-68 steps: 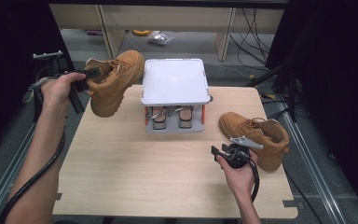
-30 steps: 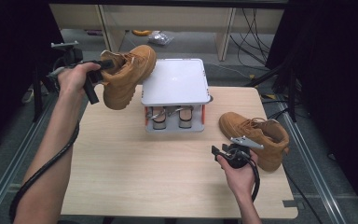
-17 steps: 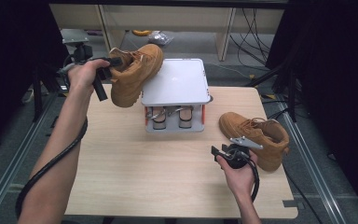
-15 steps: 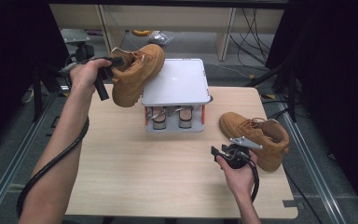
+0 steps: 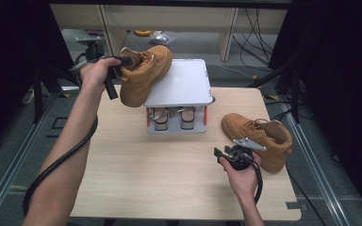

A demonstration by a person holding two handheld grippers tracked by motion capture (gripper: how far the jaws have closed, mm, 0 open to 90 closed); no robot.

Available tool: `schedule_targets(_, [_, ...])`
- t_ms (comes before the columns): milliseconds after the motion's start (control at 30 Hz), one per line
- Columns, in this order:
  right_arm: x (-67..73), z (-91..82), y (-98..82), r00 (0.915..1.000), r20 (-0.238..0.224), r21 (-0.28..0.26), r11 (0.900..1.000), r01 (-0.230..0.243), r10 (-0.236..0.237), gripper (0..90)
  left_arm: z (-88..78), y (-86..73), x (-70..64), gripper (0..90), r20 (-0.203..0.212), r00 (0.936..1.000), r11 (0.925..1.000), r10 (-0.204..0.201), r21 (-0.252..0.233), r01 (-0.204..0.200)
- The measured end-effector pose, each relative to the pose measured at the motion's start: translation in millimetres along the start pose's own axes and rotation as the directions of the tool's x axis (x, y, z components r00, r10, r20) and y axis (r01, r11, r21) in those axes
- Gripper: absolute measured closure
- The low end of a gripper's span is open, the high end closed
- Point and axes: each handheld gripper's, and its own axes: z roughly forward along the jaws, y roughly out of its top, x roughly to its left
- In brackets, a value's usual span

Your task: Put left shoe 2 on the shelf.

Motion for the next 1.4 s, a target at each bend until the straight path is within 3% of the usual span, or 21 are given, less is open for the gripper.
schedule_targets(33, [-1.7, 0.3, 0.3, 0.9998, 0.001, -0.004, 1.0, 0.02, -0.02, 52.5, 0.9, -0.3, -1.9, 81.2, -0.006, 1.0, 1.0, -0.002, 0.001, 0.002])
schedule_targets(200, [-2.8, -0.1, -0.1, 0.9998, 0.007, -0.005, 1.0, 0.021, -0.021, 52.7, 6.1, -1.7, -5.8, 81.1, 0.002, 1.0, 1.0, -0.007, 0.006, 0.007])
schedule_targets(333, [-0.1, 0.4, -0.9, 1.0, 0.002, 0.005, 1.0, -0.008, 0.008, 52.9, 10.5, -2.4, -10.4, 80.9, 0.001, 1.0, 0.9999, -0.006, 0.012, 0.006])
schedule_targets(600, [-2.3, 0.6, -1.0, 0.9998, 0.014, 0.001, 1.0, 0.014, -0.014, 53.2, 19.0, -5.0, -16.9, 80.4, -0.006, 0.9999, 0.9999, 0.011, 0.013, -0.011])
schedule_targets(800, [-0.2, 1.2, -1.7, 1.0, 0.008, 0.01, 1.0, -0.004, 0.004, 53.1, 24.1, -3.1, -14.9, 78.1, -0.024, 0.9997, 0.9998, -0.003, 0.02, 0.004])
schedule_targets(967, [-0.3, 1.7, -1.6, 1.0, 0.003, 0.002, 1.0, -0.009, 0.009, 53.0, 25.2, 0.8, -11.6, 75.9, -0.03, 0.999, 0.9987, 0.033, 0.04, -0.031])
schedule_targets(1067, [-0.2, 1.1, -1.6, 1.0, 0.005, 0.014, 1.0, -0.005, 0.005, 52.9, 25.7, 0.5, -11.5, 74.2, -0.032, 0.9994, 0.9995, 0.013, 0.031, -0.012])
schedule_targets(1267, [0.5, 2.1, -2.1, 0.9999, 0.014, 0.017, 1.0, 0.0, 0.0, 52.4, 24.4, 0.2, -11.0, 68.0, -0.016, 0.9978, 0.9977, 0.064, 0.021, -0.064])
schedule_targets(1400, [0.9, 1.5, -1.9, 1.0, 0.004, 0.022, 1.0, 0.002, -0.002, 51.8, 23.0, 0.1, -8.0, 53.9, -0.014, 0.9919, 0.9917, 0.127, -0.023, -0.127])
